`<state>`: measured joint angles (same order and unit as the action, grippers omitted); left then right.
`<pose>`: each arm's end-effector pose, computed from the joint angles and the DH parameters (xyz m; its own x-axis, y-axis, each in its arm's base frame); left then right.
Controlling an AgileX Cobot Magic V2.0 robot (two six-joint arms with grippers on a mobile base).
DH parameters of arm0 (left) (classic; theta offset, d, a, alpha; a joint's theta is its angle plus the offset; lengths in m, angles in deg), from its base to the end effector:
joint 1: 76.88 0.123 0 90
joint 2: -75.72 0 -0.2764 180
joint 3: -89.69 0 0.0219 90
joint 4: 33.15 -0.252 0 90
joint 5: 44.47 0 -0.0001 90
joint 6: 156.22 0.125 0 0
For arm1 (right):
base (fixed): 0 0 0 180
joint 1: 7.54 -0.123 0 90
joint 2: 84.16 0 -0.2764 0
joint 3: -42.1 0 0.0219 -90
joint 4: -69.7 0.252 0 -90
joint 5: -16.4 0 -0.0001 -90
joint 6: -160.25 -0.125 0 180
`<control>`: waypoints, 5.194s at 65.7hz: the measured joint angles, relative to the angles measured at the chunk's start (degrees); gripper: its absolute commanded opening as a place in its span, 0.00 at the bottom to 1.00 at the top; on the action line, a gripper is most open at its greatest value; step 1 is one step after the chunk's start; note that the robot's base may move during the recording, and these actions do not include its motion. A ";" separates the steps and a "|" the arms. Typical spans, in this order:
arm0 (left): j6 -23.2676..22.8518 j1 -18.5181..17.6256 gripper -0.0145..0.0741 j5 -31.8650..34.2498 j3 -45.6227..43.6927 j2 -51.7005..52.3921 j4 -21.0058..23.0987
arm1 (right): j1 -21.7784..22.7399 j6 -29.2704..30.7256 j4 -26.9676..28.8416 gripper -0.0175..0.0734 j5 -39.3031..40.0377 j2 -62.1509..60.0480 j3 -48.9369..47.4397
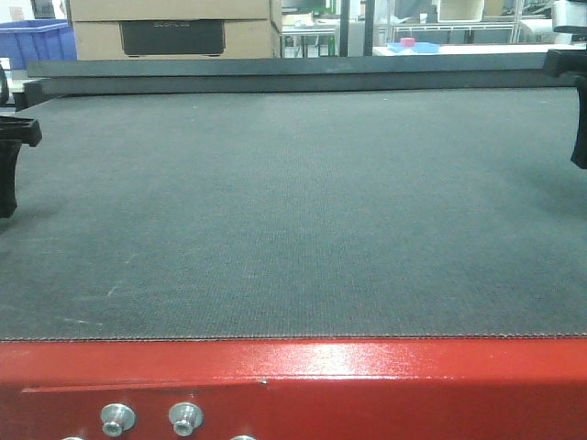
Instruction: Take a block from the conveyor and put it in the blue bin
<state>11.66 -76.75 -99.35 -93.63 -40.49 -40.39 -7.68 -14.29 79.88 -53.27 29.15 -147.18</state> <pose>0.3894 0.0138 0.1717 -0.9638 -0.1396 -0.2274 -0.1591 0.9848 0.0699 0.3732 0.0216 0.2145 -0.9921 -0.0350 -0.1203 -0.0542 0.9855 0.1608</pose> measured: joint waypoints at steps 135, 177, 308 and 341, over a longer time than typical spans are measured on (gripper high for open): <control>4.46 0.07 0.04 45.23 46.31 75.93 6.29 | -0.63 2.87 1.09 0.01 56.93 -80.76 53.39; 4.46 -0.76 0.04 45.35 46.31 76.89 6.29 | -0.77 2.87 1.09 0.01 56.82 -81.76 53.39; 4.46 -0.76 0.04 45.35 46.31 77.01 6.29 | -0.77 2.88 1.23 0.01 56.82 -81.76 53.39; 4.46 -0.76 0.04 45.35 46.31 77.01 6.29 | -0.77 2.93 1.23 0.01 56.82 -81.76 53.39</control>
<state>16.13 -77.50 -54.00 -47.32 36.52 -34.10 -8.45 -11.36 81.11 3.54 -52.61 -93.80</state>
